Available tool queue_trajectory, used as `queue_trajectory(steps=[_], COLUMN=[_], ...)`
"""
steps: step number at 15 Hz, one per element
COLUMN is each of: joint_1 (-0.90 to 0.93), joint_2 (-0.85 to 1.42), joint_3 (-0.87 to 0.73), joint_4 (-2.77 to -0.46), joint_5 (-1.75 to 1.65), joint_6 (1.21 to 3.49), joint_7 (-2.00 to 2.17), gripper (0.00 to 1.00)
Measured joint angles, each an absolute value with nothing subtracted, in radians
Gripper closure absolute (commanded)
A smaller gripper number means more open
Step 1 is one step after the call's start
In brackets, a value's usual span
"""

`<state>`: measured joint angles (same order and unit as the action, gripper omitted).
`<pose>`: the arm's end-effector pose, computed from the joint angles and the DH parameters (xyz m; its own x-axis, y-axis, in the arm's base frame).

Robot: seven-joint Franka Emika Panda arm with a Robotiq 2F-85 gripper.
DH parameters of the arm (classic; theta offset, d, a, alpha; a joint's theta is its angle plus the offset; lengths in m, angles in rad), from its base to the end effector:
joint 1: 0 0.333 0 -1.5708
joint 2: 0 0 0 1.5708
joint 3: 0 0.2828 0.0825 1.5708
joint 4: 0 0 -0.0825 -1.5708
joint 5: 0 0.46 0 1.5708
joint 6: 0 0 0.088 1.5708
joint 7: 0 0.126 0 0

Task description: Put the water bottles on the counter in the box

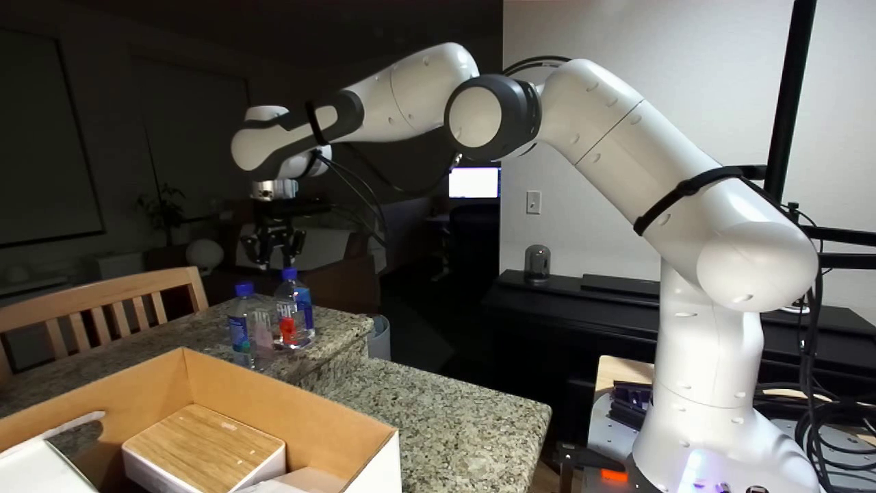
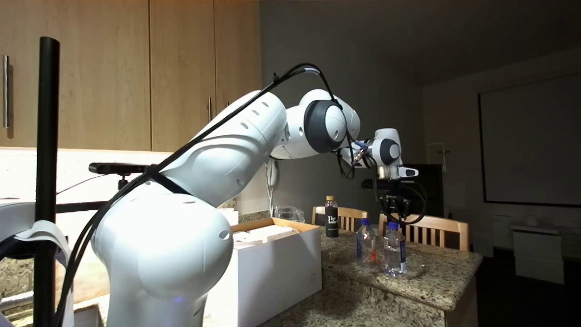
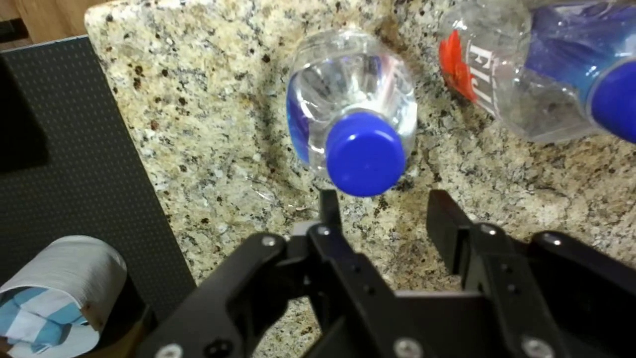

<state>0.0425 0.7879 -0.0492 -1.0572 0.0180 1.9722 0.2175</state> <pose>0.8271 0.0073 0.3154 0.9691 -0.2108 0.1282 -0.2112 -0.9774 -0.0104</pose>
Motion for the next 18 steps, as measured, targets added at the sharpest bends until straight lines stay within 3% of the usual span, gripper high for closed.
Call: queue_trajectory(steps=[3, 8, 9, 10, 18], joint_1=[0.046, 0.045, 0.044, 0.043, 0.041], joint_2=[0.785, 0.783, 0.782, 0.781, 0.776], joint_3=[-0.05, -0.05, -0.05, -0.05, -0.05], joint_4=[-1.057, -1.057, -1.057, -1.057, -1.057], joint_5=[0.018, 0.019, 0.019, 0.019, 0.029], joint_6=[1.969, 1.941, 1.928, 1.915, 1.836], joint_7=[0.228, 0.249, 0.252, 0.255, 0.257], gripper=[0.01, 0.0, 0.25, 0.26, 0.8])
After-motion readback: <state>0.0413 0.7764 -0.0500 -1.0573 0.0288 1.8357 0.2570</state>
